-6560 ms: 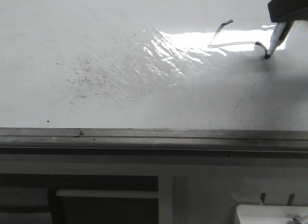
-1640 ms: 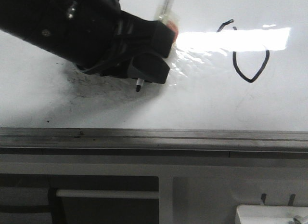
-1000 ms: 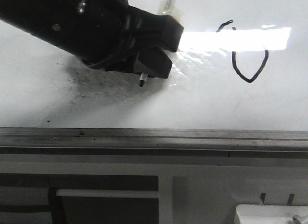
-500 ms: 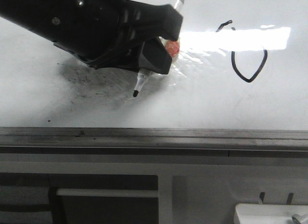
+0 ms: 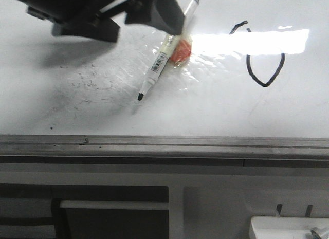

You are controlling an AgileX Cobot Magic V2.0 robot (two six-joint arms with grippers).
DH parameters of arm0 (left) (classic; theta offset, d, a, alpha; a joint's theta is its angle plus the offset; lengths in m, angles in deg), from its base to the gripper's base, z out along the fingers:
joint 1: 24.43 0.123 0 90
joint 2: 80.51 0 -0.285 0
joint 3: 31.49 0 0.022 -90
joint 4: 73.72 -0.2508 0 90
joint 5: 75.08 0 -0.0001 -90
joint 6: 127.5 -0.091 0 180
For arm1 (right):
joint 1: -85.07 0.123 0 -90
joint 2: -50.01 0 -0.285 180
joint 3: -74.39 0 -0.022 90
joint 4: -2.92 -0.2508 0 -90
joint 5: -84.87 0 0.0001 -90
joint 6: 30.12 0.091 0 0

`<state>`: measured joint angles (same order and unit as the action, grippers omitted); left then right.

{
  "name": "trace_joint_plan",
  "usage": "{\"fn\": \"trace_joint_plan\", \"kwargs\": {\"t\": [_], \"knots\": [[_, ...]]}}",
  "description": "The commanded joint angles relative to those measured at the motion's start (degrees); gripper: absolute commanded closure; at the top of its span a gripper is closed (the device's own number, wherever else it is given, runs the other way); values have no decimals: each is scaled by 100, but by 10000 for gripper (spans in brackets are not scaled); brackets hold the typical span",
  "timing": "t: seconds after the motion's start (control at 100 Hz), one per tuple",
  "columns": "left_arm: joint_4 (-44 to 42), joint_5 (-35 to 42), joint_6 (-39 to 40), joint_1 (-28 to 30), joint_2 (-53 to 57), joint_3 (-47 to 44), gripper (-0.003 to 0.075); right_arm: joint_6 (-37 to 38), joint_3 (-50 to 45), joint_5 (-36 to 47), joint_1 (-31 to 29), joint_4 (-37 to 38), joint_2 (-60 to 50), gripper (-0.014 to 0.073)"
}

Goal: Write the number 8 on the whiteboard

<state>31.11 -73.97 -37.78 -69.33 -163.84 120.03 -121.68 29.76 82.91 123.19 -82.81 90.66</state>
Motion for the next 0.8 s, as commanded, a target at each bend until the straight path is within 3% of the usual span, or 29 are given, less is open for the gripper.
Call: {"fn": "trace_joint_plan", "kwargs": {"t": [0.0,0.1,0.22,0.41,0.63,0.79], "knots": [[169,49,7,-72,846,16,92,-11,100,-11,-3,-39,-278,657],[38,320,-22,-216,1895,-465,183,-21,-161,-216,-3,73,-791,657],[35,377,-22,-263,3372,-1368,351,-21,-704,-98,-3,73,-1606,657],[35,445,-22,-263,5716,-2807,743,-21,-1517,-52,-3,63,-2617,658],[195,445,-22,-263,7799,-3747,741,-21,-1736,-202,-3,63,-2915,658],[195,356,-22,-263,7445,-3800,741,-21,-1736,-173,-3,40,-2915,658]]}}
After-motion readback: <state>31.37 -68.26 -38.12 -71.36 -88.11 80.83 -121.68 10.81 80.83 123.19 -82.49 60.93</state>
